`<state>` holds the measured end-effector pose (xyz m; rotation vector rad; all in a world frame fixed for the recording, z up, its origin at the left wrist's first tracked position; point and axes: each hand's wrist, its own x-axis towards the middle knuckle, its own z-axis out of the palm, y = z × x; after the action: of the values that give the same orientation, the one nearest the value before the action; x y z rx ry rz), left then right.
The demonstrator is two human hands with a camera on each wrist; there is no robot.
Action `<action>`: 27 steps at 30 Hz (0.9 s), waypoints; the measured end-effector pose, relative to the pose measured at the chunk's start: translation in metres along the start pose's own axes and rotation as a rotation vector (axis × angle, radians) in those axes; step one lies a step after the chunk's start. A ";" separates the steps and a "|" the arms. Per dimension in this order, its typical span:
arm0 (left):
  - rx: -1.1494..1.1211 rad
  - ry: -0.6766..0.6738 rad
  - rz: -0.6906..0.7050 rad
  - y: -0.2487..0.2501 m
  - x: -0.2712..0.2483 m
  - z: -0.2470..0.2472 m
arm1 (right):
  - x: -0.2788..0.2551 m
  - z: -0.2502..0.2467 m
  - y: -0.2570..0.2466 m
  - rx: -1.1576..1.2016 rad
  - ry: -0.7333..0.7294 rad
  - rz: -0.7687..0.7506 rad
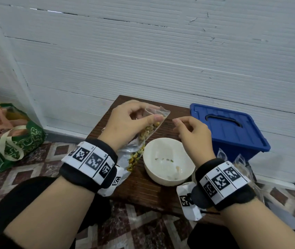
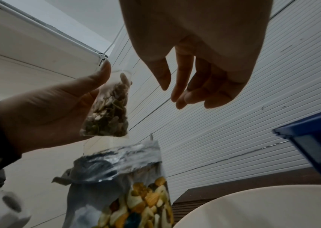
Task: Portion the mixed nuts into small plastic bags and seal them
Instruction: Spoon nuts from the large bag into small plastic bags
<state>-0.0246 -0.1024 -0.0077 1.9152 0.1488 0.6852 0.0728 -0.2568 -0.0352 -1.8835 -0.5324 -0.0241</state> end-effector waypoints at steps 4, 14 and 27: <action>-0.040 -0.033 -0.054 0.003 -0.005 0.036 | -0.007 -0.033 0.012 0.048 0.077 0.039; -0.137 -0.143 -0.169 -0.003 -0.018 0.122 | -0.012 -0.104 0.034 0.240 0.331 0.157; 0.077 -0.284 -0.187 -0.026 -0.036 0.163 | -0.019 -0.131 0.049 0.352 0.397 0.217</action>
<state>0.0362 -0.2360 -0.0912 2.0201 0.1742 0.2829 0.1045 -0.3946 -0.0342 -1.5281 -0.0518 -0.1487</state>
